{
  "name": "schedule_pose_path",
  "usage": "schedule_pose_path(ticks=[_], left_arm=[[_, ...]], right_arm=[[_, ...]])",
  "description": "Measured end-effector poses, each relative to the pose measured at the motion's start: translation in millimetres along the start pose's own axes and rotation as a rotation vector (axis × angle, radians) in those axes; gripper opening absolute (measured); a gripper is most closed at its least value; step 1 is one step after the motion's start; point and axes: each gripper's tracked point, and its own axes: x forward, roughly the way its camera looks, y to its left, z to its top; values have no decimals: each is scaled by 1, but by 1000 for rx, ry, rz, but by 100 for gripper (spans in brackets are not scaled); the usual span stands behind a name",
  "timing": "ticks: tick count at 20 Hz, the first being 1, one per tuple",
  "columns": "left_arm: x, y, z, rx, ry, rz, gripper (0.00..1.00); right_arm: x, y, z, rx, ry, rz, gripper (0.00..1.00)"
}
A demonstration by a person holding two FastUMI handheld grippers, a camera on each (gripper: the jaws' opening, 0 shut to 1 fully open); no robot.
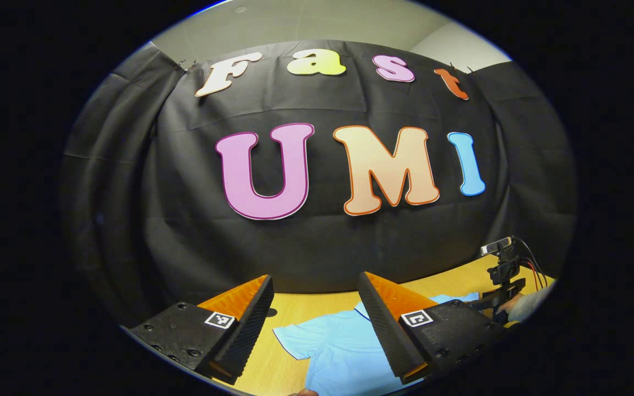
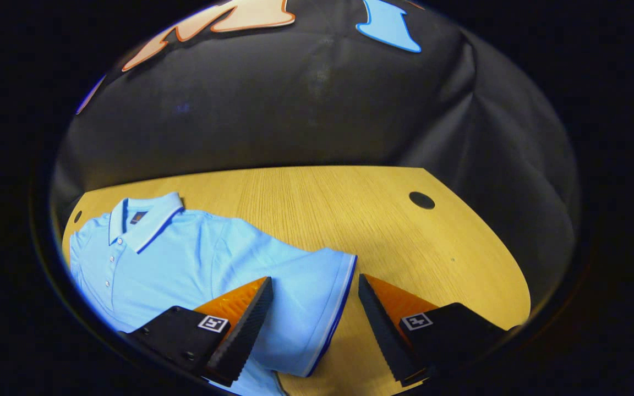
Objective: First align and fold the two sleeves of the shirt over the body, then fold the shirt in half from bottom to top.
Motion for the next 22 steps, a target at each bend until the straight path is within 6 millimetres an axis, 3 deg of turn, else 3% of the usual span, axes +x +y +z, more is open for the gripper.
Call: schedule_pose_path(ticks=[4,6,8,10,11,13,15,18,22], left_arm=[[-1,6,-6,-7,15,21,93],[-2,7,-7,-12,19,23,93],[-2,5,-7,-13,18,22,94],[-2,4,-8,-15,20,21,94],[-1,4,-8,-17,24,20,94],[-2,5,-10,-20,27,22,93],[-2,8,-11,-22,29,30,94],[-2,12,-15,-30,40,41,94],[-3,12,-23,-54,66,44,94]], right_arm=[[5,4,-5,98,48,42,96],[7,5,-5,115,45,49,87],[4,15,-3,129,50,82,55],[0,23,-2,161,59,95,12],[4,24,-2,179,68,98,5],[-3,33,0,242,97,145,3],[-9,42,16,281,67,177,0],[-29,73,43,366,25,267,3],[-44,113,43,444,64,362,3]])
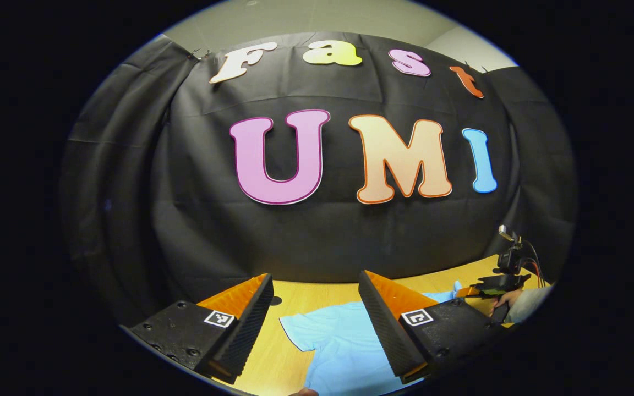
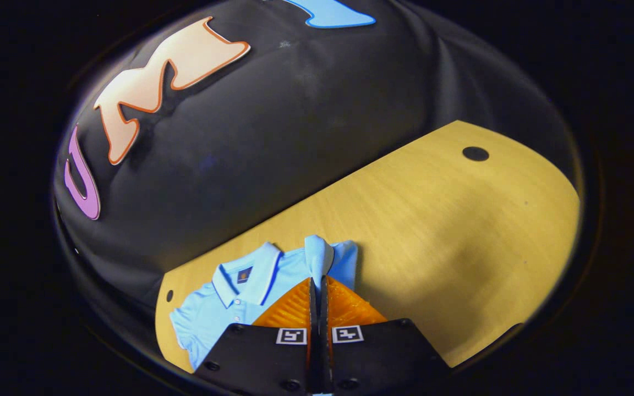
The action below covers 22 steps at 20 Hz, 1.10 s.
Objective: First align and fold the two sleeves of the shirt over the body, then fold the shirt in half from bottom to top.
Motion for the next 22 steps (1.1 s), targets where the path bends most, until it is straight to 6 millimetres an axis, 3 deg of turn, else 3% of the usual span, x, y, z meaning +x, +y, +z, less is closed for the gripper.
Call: schedule_pose_path(ticks=[4,8,9,10,13,15,16,22], left_arm=[[2,8,-10,-24,23,16,94],[10,22,-40,-80,87,42,94],[14,25,-48,-110,98,41,94],[19,28,-58,-133,118,48,94],[33,35,-92,-169,175,80,96],[45,38,-111,-178,207,81,96],[52,40,-122,-182,225,88,96],[100,44,-195,-218,352,116,95]], right_arm=[[9,25,-31,17,66,47,3],[8,60,-53,57,120,145,5],[1,67,-56,61,134,181,1],[-5,74,-57,44,131,214,26],[-27,71,-52,-94,75,222,99],[-43,65,-51,-168,60,220,91],[-50,62,-51,-188,55,216,97],[-94,18,-61,-279,50,157,97]])
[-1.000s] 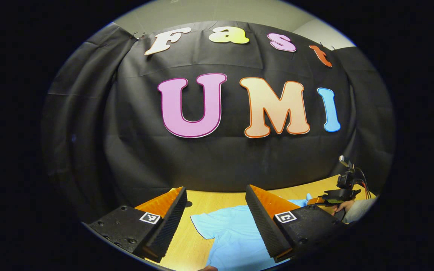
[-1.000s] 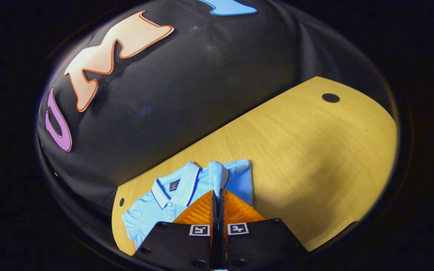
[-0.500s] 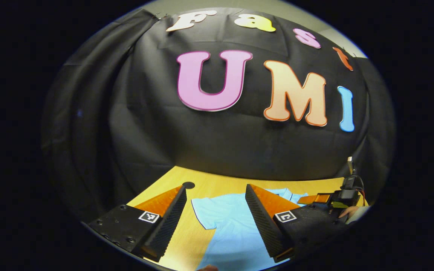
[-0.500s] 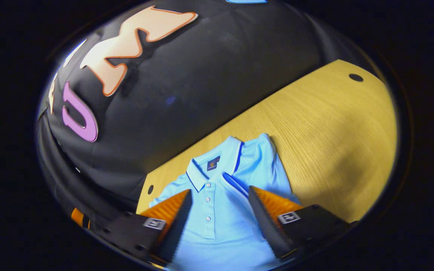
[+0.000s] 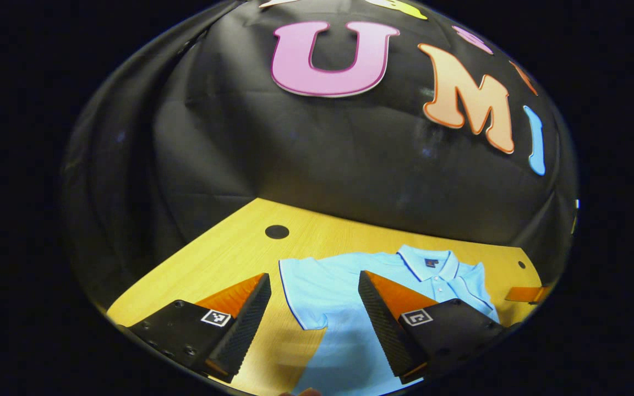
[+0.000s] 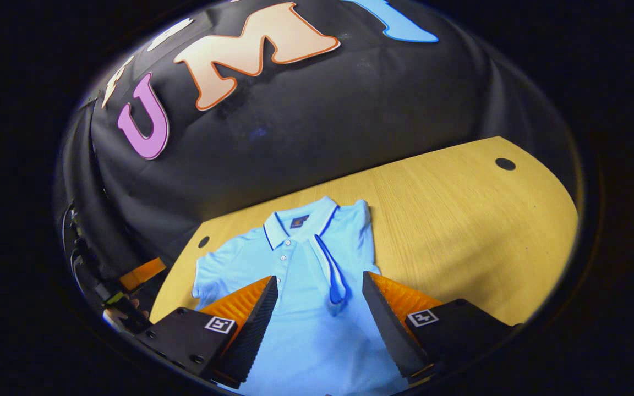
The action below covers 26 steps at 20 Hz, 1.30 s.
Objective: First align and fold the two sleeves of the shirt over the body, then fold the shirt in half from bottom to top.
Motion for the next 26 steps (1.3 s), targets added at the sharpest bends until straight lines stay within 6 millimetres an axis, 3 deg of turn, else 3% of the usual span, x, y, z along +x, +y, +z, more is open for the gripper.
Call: schedule_pose_path(ticks=[5,6,7,10,11,13,14,17,18,20,22,23,26], left_arm=[[50,14,-44,-68,132,61,96],[58,18,-50,-78,166,73,95],[65,18,-60,-84,202,81,95],[83,21,-58,-18,202,94,94],[80,26,-64,26,234,121,93],[76,27,-58,71,244,101,80],[73,28,-51,68,245,98,70],[77,17,-52,51,243,53,40],[79,9,-54,42,244,40,21],[79,7,-56,43,248,49,0],[76,-8,-49,46,242,22,0],[73,-17,-42,52,229,1,0],[66,-60,-17,80,174,-91,0]], right_arm=[[-23,-37,-8,16,-6,-76,97],[-26,-40,-7,20,-9,-85,92],[-27,-43,-6,19,-13,-91,97],[-30,-43,-5,16,-13,-92,97],[-30,-43,-5,14,-14,-94,92],[-29,-42,-5,8,-15,-94,92],[-30,-42,-6,5,-13,-93,97],[-33,-40,-4,3,-17,-89,92],[-35,-41,-2,0,-23,-89,92],[-40,-45,2,-9,-32,-95,97],[-46,-50,7,-20,-41,-106,97],[-49,-53,10,-22,-51,-111,92],[-58,-58,15,-10,-64,-116,92]])
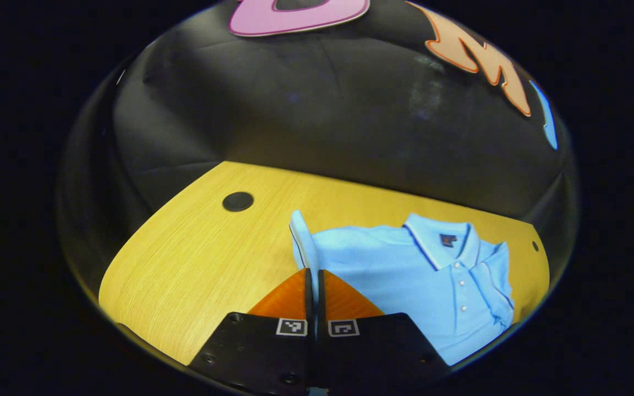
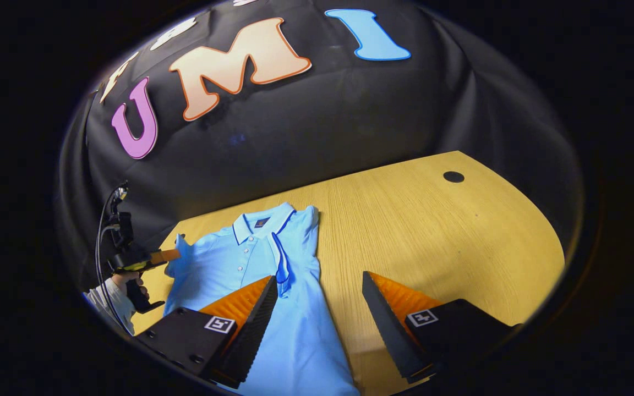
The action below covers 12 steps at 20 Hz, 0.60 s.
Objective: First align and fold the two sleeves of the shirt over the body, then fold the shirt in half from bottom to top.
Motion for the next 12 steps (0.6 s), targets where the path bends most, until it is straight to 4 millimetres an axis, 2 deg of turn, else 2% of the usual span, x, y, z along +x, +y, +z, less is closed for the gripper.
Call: schedule_pose_path(ticks=[4,5,7,9,12], left_arm=[[-5,-51,6,90,2,-77,0],[-5,-61,4,109,9,-90,0],[-2,-79,-5,120,29,-114,0],[2,-89,-18,119,55,-125,0],[8,-96,-24,135,47,-138,1]], right_arm=[[-4,-3,-1,12,1,1,92],[-5,-4,-3,12,3,-1,97],[-14,-9,1,15,3,-8,98],[-14,-10,3,19,0,-19,97],[-16,-12,9,24,-15,-39,97]])
